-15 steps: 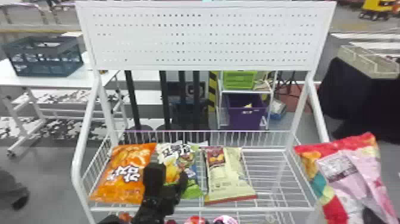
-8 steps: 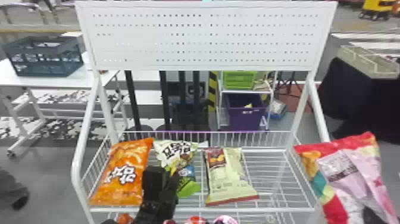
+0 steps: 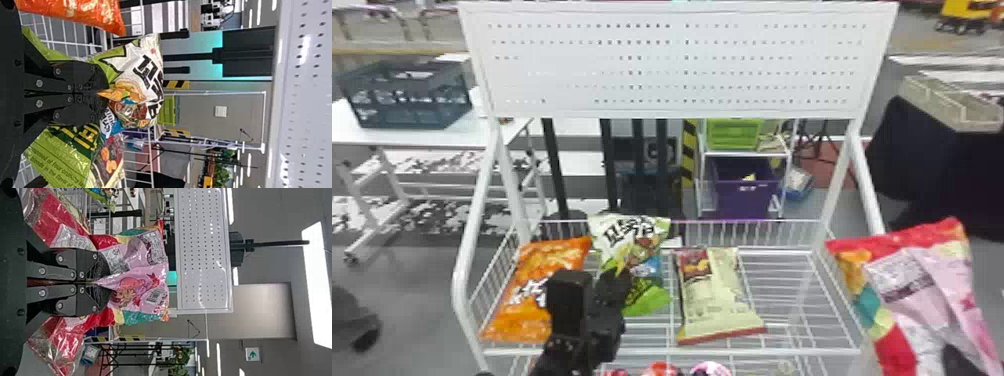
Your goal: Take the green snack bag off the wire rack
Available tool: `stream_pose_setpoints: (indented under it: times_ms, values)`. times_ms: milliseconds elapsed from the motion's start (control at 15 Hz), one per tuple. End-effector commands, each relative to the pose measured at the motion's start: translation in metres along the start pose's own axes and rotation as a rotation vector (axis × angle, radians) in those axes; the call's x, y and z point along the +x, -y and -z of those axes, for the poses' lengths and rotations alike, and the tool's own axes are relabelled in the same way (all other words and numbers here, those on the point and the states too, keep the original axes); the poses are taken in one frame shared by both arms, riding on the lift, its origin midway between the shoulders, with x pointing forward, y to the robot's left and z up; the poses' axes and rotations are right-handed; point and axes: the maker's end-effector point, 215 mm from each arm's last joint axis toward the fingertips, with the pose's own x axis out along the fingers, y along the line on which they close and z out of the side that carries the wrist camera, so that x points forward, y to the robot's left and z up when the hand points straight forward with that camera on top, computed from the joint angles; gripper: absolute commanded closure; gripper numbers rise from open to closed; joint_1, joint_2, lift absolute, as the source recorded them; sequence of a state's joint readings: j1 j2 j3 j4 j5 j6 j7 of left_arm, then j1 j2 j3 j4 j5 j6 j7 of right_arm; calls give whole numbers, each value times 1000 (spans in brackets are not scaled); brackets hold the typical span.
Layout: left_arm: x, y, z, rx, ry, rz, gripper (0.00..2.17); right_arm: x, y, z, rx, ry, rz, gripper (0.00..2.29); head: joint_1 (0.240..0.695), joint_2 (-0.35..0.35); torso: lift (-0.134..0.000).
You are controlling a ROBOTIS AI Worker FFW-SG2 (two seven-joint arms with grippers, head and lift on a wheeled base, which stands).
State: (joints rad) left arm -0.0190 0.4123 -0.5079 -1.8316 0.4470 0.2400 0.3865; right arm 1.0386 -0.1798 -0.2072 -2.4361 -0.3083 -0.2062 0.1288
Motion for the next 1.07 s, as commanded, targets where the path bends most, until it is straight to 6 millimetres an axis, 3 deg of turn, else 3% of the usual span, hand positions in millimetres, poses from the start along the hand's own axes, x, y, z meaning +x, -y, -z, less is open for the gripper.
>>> stream_pose_setpoints:
  times_ms: [0,133,400,667,1000]
  values:
    - [-24,-12,-30,8,45,-9,1885,-1,0,-1,-2,-1,0,2236,499,0,0]
    - [-51,-34,-43,12,70,-36,1882,-1,0,-2,-3,0,-1,2236,499,0,0]
    - [-104,-72,-47,9,89,-90,1882,0,-1,-2,-6,2,-6,2236,499,0,0]
    - [-160,-124,-55,-32,161,-186,1882,0,-1,-1,-3,1,-6,2236,499,0,0]
    - [-205,-162,-67,-53,225,-258,1882,0,-2,-1,0,1,-7,2236,499,0,0]
